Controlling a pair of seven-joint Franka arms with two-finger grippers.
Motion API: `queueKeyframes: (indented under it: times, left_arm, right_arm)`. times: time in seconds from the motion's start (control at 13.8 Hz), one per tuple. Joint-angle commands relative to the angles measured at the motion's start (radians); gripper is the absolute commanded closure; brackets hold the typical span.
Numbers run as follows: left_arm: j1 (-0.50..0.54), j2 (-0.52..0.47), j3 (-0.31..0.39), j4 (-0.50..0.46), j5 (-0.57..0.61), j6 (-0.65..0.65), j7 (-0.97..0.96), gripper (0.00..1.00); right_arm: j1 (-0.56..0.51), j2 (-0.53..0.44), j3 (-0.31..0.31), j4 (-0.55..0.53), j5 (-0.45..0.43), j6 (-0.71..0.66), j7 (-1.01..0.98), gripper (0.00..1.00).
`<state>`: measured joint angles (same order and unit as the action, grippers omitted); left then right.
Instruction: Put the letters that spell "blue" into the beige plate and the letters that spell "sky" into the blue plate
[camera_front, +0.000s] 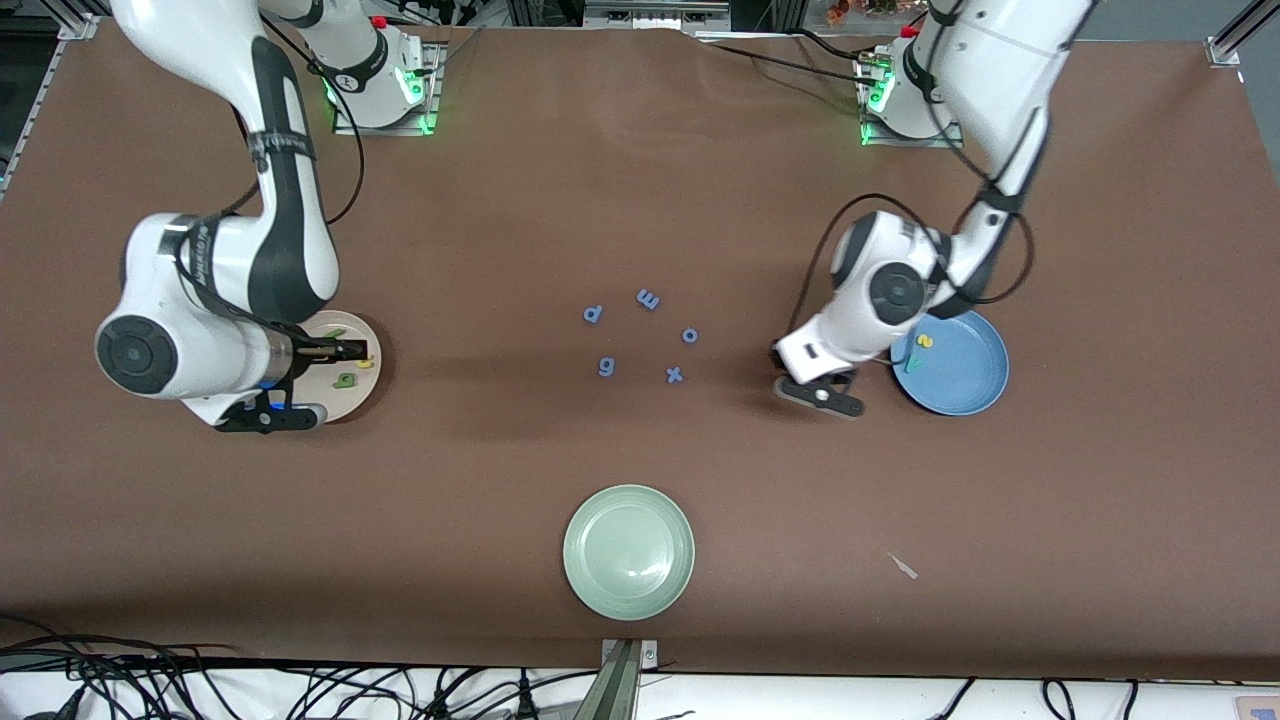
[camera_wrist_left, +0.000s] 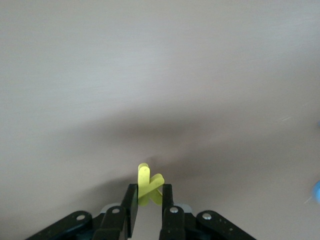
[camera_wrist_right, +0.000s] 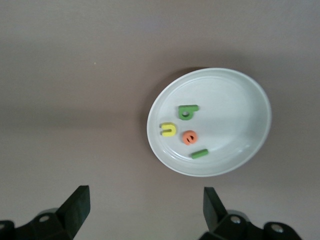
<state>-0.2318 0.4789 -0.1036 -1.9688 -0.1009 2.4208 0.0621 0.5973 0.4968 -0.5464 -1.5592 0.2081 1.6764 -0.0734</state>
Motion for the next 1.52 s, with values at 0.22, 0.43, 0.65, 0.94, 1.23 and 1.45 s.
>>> queueKeyframes:
  times: [0.22,0.43,0.65,0.94,1.23,1.45]
  left_arm:
    - [0.290,-0.241,-0.008,-0.295,0.033,-0.097,0.329,1.00]
    - [0.299,-0.241,-0.008,-0.295,0.072,-0.092,0.321,0.01]
    - [0.301,-0.282,-0.008,-0.320,0.072,-0.100,0.318,0.00]
    - [0.304,-0.385,-0.013,-0.312,0.073,-0.213,0.329,0.00]
    - [0.305,-0.482,-0.039,-0.028,0.079,-0.602,0.317,0.00]
    - [0.305,-0.511,-0.038,0.198,0.082,-0.863,0.274,0.00]
  right_arm:
    - [-0.370,-0.360,0.483,-0.142,-0.174,-0.026,0.133,0.00]
    - [-0.439,-0.447,0.552,-0.131,-0.226,-0.124,0.130,0.00]
    - [-0.458,-0.509,0.552,-0.098,-0.262,-0.187,0.133,0.00]
    - [-0.500,-0.520,0.545,-0.096,-0.253,-0.181,0.133,0.00]
    - [-0.522,-0.517,0.545,-0.094,-0.254,-0.181,0.124,0.00]
    - [-0.521,-0.511,0.546,-0.093,-0.246,-0.182,0.132,0.00]
